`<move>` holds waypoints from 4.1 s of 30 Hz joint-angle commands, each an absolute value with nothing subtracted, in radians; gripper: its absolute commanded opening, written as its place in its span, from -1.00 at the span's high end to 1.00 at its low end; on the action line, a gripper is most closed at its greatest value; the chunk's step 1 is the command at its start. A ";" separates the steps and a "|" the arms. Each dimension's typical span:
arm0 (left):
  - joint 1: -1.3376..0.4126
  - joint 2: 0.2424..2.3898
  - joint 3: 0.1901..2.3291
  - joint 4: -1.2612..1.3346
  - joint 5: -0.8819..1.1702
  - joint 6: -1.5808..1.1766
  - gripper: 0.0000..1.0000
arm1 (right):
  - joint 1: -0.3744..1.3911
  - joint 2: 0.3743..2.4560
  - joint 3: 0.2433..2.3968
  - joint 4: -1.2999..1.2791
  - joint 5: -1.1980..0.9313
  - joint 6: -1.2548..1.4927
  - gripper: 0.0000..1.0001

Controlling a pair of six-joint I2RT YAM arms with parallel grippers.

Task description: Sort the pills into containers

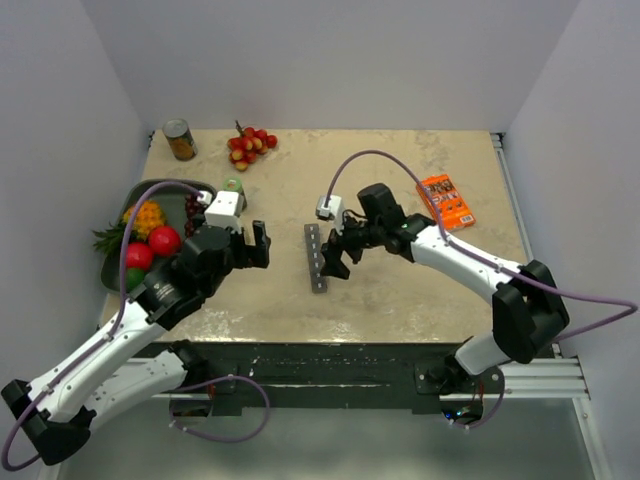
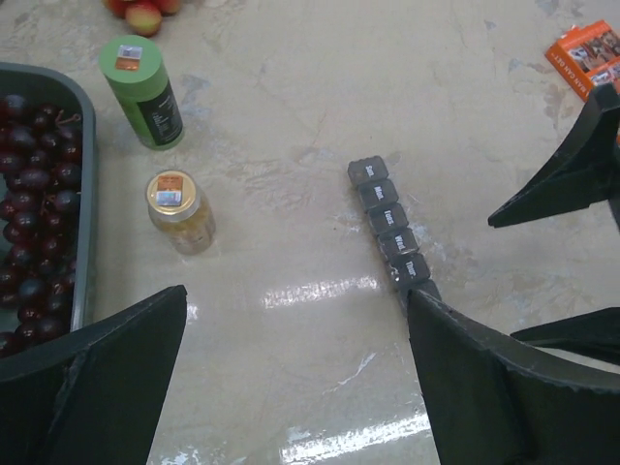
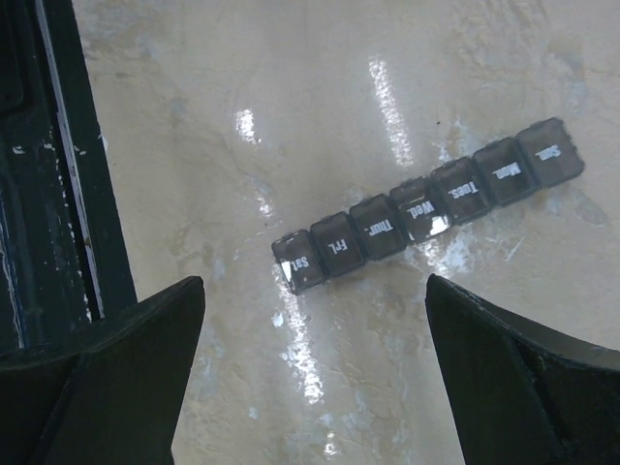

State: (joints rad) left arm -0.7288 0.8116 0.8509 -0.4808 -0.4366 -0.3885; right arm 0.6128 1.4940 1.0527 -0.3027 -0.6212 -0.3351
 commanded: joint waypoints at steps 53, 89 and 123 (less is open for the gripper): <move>-0.724 0.563 0.686 -0.469 -0.428 -0.431 -0.99 | 0.908 1.717 1.086 -0.241 0.029 -0.110 0.42; -0.726 0.667 0.650 -0.298 -0.068 -0.212 -0.99 | 0.543 1.445 1.060 -0.670 -0.698 -0.816 -0.65; -0.721 0.979 0.512 0.147 0.135 0.172 -0.99 | 0.353 1.318 0.959 -0.677 -0.985 -1.006 -0.71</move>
State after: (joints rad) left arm -0.7269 0.9504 0.4988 0.0437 0.1608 0.1429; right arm 0.3626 1.3376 0.9405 -0.6708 -0.9409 -0.9890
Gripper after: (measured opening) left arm 0.996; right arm 0.852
